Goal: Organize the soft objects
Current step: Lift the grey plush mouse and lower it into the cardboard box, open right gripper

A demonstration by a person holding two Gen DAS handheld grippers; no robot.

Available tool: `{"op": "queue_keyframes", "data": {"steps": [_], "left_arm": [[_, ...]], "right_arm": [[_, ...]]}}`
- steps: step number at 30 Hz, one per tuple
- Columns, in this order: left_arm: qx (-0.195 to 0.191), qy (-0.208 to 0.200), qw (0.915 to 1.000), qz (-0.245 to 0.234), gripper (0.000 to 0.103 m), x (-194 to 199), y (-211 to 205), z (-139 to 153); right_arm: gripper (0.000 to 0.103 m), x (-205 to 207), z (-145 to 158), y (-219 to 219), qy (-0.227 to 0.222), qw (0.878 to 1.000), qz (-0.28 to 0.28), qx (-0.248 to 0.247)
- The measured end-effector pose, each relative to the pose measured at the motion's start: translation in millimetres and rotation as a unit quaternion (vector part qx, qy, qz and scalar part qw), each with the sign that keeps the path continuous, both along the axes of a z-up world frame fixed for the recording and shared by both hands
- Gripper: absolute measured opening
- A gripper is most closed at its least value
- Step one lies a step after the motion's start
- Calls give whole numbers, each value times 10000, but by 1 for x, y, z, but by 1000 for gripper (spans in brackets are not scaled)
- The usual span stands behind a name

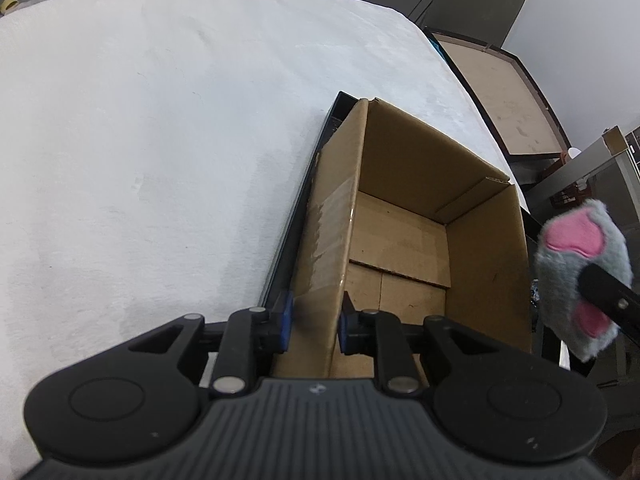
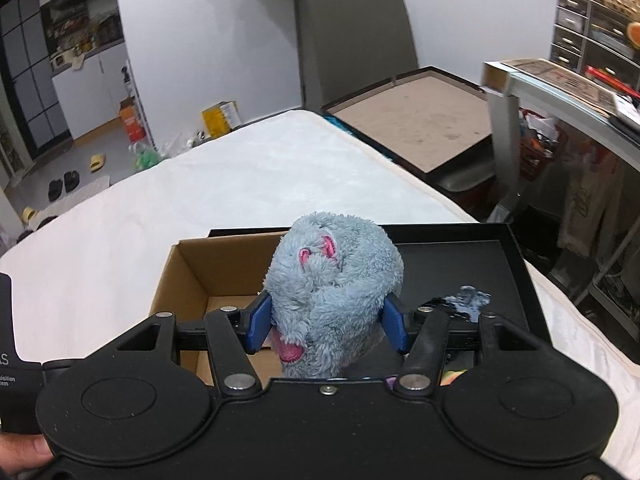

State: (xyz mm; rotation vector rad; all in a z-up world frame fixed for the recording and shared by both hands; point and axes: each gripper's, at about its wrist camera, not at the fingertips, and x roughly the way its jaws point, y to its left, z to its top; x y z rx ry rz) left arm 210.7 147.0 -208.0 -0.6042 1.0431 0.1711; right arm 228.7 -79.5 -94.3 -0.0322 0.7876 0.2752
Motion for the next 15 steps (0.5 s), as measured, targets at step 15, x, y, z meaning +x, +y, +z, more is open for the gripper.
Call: {"op": "queue_keyframes", "data": {"steps": [15], "left_arm": [[-116, -119, 9998, 56, 21, -2, 8, -1]], "right_arm": [[55, 11, -4, 51, -78, 9988, 454, -157]]}}
